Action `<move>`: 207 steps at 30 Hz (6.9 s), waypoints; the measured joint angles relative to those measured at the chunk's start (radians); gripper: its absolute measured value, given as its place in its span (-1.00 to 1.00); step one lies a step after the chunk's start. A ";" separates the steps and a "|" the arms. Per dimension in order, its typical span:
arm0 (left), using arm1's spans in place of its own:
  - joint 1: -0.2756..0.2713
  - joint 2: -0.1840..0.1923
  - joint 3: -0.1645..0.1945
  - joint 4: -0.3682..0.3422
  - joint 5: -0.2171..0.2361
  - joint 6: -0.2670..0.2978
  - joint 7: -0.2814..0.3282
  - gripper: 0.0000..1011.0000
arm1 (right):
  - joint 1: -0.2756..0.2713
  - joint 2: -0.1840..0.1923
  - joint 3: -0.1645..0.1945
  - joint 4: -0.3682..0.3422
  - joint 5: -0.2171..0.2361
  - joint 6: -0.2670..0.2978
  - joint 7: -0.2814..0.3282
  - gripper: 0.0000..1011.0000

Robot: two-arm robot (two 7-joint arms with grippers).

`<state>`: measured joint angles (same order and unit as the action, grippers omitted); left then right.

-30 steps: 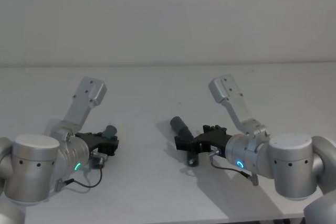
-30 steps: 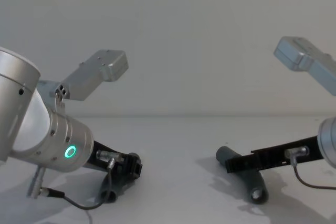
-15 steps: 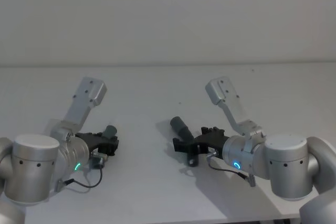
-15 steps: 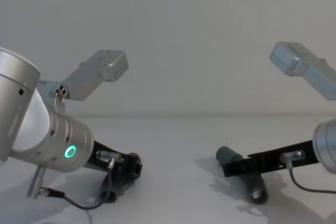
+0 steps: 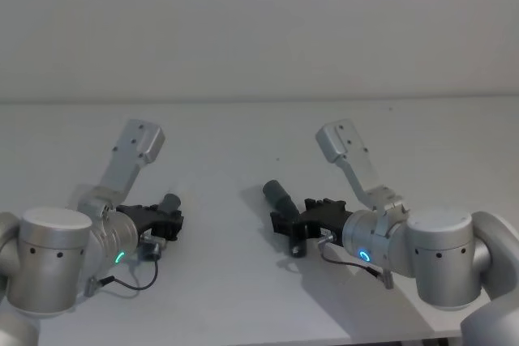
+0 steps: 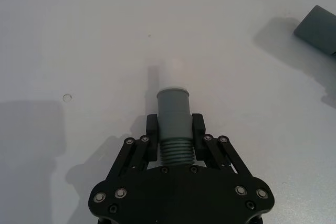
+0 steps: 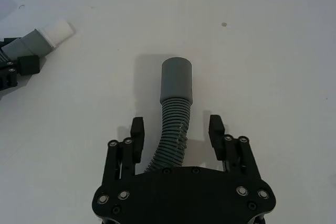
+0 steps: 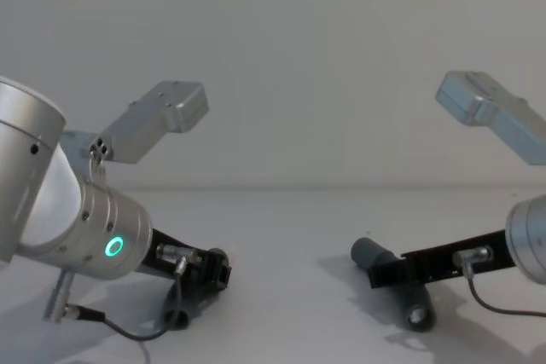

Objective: Use both hands to pick up one end of the pipe from the table, align the ends, and insert them.

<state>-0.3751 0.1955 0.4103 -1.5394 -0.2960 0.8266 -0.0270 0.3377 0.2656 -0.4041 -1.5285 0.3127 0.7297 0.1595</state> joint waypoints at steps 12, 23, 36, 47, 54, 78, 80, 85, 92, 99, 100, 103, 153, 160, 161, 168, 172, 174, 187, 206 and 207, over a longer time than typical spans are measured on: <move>0.000 0.000 0.000 0.000 0.000 0.000 0.000 -0.32 | 0.001 -0.001 0.000 0.001 -0.001 0.000 0.000 -0.28; 0.000 0.000 0.000 0.000 0.000 0.000 0.000 -0.32 | 0.001 -0.002 0.000 0.002 -0.002 0.000 0.000 -0.72; 0.000 0.000 0.000 0.000 0.000 0.000 0.000 -0.32 | 0.001 -0.002 0.000 0.002 -0.002 0.000 0.000 -0.75; 0.000 0.000 0.000 0.000 0.000 0.000 0.000 -0.32 | 0.001 -0.002 0.000 0.002 -0.001 0.000 0.000 -0.77; 0.000 0.000 0.000 0.000 0.000 0.000 0.000 -0.32 | 0.001 -0.002 0.000 0.002 -0.001 0.000 0.000 -0.77; -0.034 0.072 0.073 -0.052 0.039 -0.057 -0.109 -0.32 | -0.049 0.127 -0.009 -0.086 -0.042 -0.168 0.111 -0.77; -0.039 0.083 0.082 -0.060 0.046 -0.065 -0.120 -0.32 | -0.056 0.143 -0.009 -0.099 -0.050 -0.192 0.124 -0.78; -0.058 0.119 0.106 -0.086 0.068 -0.097 -0.157 -0.32 | -0.084 0.215 -0.007 -0.139 -0.074 -0.268 0.169 -0.79; -0.082 0.160 0.122 -0.104 0.082 -0.137 -0.212 -0.32 | -0.114 0.298 0.000 -0.173 -0.102 -0.356 0.228 -0.79; -0.116 0.207 0.141 -0.107 0.084 -0.188 -0.309 -0.32 | -0.150 0.385 0.014 -0.194 -0.125 -0.462 0.290 -0.79; -0.118 0.210 0.143 -0.106 0.084 -0.193 -0.318 -0.32 | -0.152 0.391 0.016 -0.195 -0.127 -0.470 0.294 -0.79; -0.132 0.227 0.153 -0.101 0.083 -0.214 -0.362 -0.32 | -0.163 0.413 0.021 -0.198 -0.132 -0.504 0.311 -0.79; -0.335 0.332 0.303 0.035 -0.018 -0.455 -0.879 -0.32 | -0.140 0.520 0.026 -0.161 -0.031 -0.827 0.583 -0.80; -0.347 0.339 0.308 0.042 -0.025 -0.465 -0.892 -0.32 | -0.122 0.523 0.016 -0.141 -0.028 -0.827 0.591 -0.80; -0.348 0.340 0.309 0.042 -0.026 -0.466 -0.894 -0.32 | -0.121 0.523 0.015 -0.139 -0.028 -0.826 0.592 -0.80; -0.357 0.347 0.314 0.045 -0.036 -0.474 -0.911 -0.32 | -0.106 0.524 0.007 -0.126 -0.025 -0.822 0.598 -0.80; -0.365 0.350 0.318 0.050 -0.044 -0.479 -0.925 -0.32 | -0.096 0.525 0.000 -0.123 -0.022 -0.820 0.605 -0.80; -0.367 0.350 0.320 0.052 -0.046 -0.480 -0.930 -0.32 | -0.093 0.526 -0.002 -0.123 -0.020 -0.819 0.607 -0.80; -0.394 0.348 0.344 0.071 -0.057 -0.487 -0.966 -0.32 | -0.077 0.535 -0.008 -0.133 0.003 -0.814 0.622 -0.80; -0.414 0.347 0.366 0.082 -0.071 -0.492 -0.980 -0.32 | -0.066 0.544 -0.013 -0.138 0.035 -0.815 0.627 -0.80; -0.414 0.347 0.366 0.082 -0.072 -0.492 -0.981 -0.32 | -0.064 0.544 -0.014 -0.137 0.037 -0.815 0.627 -0.80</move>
<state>-0.7894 0.5424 0.7767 -1.4575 -0.3684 0.3344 -1.0077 0.2735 0.8097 -0.4183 -1.6656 0.3500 -0.0850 0.7867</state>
